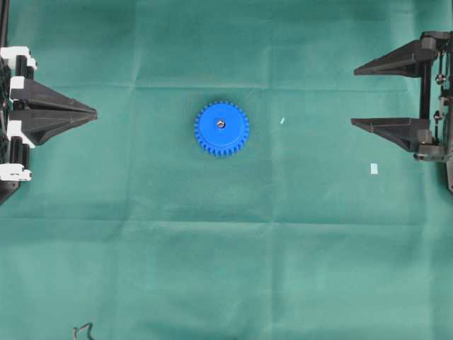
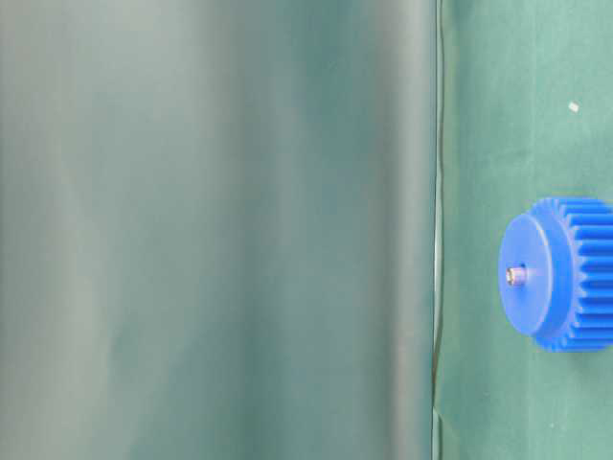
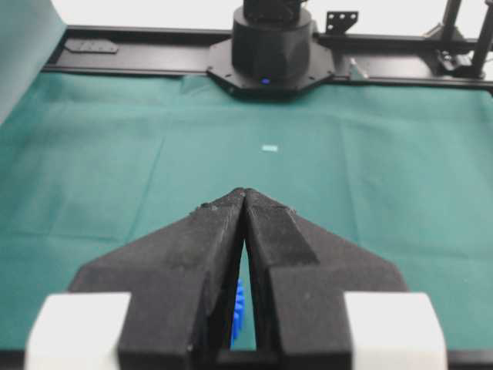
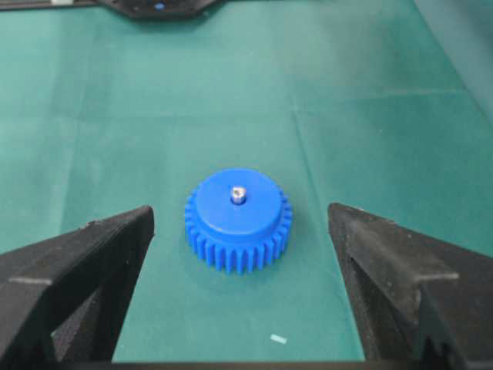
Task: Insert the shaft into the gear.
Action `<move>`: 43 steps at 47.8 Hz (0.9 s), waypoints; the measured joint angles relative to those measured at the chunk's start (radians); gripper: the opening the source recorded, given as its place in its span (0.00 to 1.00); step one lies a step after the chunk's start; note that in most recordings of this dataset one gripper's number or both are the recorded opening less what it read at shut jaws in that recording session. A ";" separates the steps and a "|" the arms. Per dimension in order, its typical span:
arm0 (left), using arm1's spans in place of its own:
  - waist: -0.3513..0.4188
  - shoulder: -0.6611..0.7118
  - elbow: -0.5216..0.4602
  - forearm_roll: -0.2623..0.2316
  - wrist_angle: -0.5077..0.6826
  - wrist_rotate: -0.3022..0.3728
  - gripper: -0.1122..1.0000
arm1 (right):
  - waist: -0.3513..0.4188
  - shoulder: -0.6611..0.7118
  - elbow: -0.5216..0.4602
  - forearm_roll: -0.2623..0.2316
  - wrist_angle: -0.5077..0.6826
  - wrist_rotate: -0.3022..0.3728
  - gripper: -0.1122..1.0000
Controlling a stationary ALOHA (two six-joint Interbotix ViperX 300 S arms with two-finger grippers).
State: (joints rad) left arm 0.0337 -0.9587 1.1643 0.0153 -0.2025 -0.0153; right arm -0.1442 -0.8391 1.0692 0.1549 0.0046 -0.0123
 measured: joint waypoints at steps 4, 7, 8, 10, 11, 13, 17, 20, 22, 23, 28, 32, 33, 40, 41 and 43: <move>0.000 0.000 0.000 0.000 0.000 0.000 0.10 | 0.000 0.000 0.000 0.000 -0.006 -0.002 0.96; 0.000 0.000 0.000 0.000 -0.002 0.000 0.10 | 0.000 0.000 0.000 0.000 -0.008 -0.002 0.96; 0.000 0.000 0.000 0.000 -0.002 0.000 0.10 | 0.000 0.000 0.000 0.000 -0.009 -0.002 0.96; 0.000 -0.002 0.000 0.000 0.000 0.000 0.10 | 0.000 0.000 0.000 0.000 -0.009 -0.002 0.96; 0.000 0.000 0.000 -0.002 0.000 0.000 0.10 | 0.000 0.000 0.000 0.000 -0.009 -0.002 0.96; 0.000 0.000 0.000 -0.002 0.000 0.000 0.10 | -0.002 0.000 0.000 0.000 -0.011 -0.002 0.96; 0.000 0.000 0.000 0.000 0.000 0.000 0.10 | 0.000 0.000 0.000 0.000 -0.011 -0.002 0.96; 0.000 0.000 0.000 0.000 0.000 0.000 0.10 | 0.000 0.000 0.000 0.000 -0.009 -0.002 0.96; 0.000 0.000 0.000 0.000 0.002 0.000 0.10 | 0.000 0.000 0.000 0.000 -0.011 -0.002 0.96; 0.000 0.000 0.000 0.000 0.000 0.000 0.10 | 0.000 0.000 0.000 0.000 -0.011 -0.002 0.96; 0.000 0.000 0.000 0.000 0.002 0.000 0.10 | 0.000 0.000 0.000 0.000 -0.011 -0.002 0.96; 0.000 0.000 0.000 -0.002 0.000 0.000 0.10 | 0.000 0.000 0.000 0.000 -0.011 -0.002 0.96; 0.000 -0.002 0.000 0.000 0.000 0.000 0.10 | 0.000 0.002 0.000 0.000 -0.011 -0.002 0.96; 0.000 0.000 0.000 0.000 0.000 0.000 0.10 | 0.000 0.002 0.000 0.002 -0.011 -0.002 0.96; 0.000 0.000 0.000 0.000 0.000 0.000 0.10 | 0.000 0.000 0.000 0.000 -0.011 -0.002 0.96; 0.000 0.000 0.000 0.000 0.000 0.000 0.10 | 0.000 0.002 0.000 0.000 -0.011 -0.002 0.96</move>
